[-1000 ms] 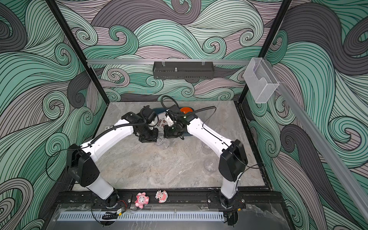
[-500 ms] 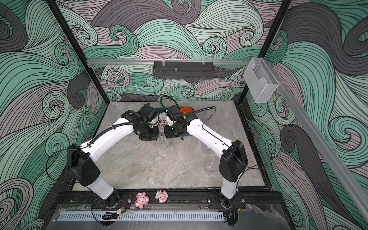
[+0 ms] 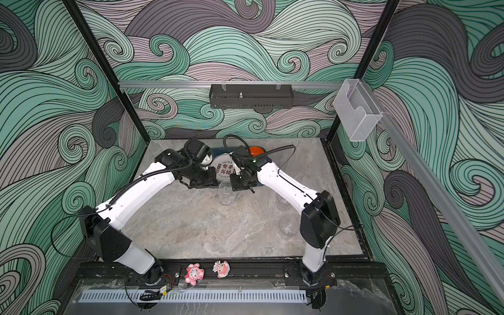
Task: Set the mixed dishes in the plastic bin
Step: 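Grip the clear cup with the right gripper while the left releases it, then carry the clear cup over the bin with the right gripper while the left withdraws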
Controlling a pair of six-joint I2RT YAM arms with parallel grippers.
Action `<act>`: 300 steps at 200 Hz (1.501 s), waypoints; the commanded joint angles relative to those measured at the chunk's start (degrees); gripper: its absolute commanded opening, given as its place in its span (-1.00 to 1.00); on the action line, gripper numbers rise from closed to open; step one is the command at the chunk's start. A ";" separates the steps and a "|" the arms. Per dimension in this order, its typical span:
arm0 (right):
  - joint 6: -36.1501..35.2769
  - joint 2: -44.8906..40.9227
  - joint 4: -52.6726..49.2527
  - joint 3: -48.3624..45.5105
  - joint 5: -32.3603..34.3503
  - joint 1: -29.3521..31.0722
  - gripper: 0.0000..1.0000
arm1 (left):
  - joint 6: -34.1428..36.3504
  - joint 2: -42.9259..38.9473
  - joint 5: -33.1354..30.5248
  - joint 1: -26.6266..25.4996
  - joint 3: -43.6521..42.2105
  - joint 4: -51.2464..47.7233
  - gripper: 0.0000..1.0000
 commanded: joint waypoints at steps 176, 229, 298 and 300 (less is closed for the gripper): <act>-1.45 -4.45 -0.17 1.45 4.66 -13.07 -1.00 | -1.10 -12.47 -2.97 0.74 -10.93 6.67 0.16; -1.33 -1.97 0.28 3.63 7.23 -16.14 -1.00 | -1.34 -14.50 -2.69 1.78 -14.61 7.82 0.28; -1.45 3.27 0.35 8.45 8.79 -18.29 -1.00 | -1.73 -16.48 -2.13 3.54 -17.67 7.64 0.28; -1.45 3.47 0.32 8.52 8.84 -18.30 -1.00 | -1.74 -16.49 -2.09 3.61 -17.74 7.64 0.28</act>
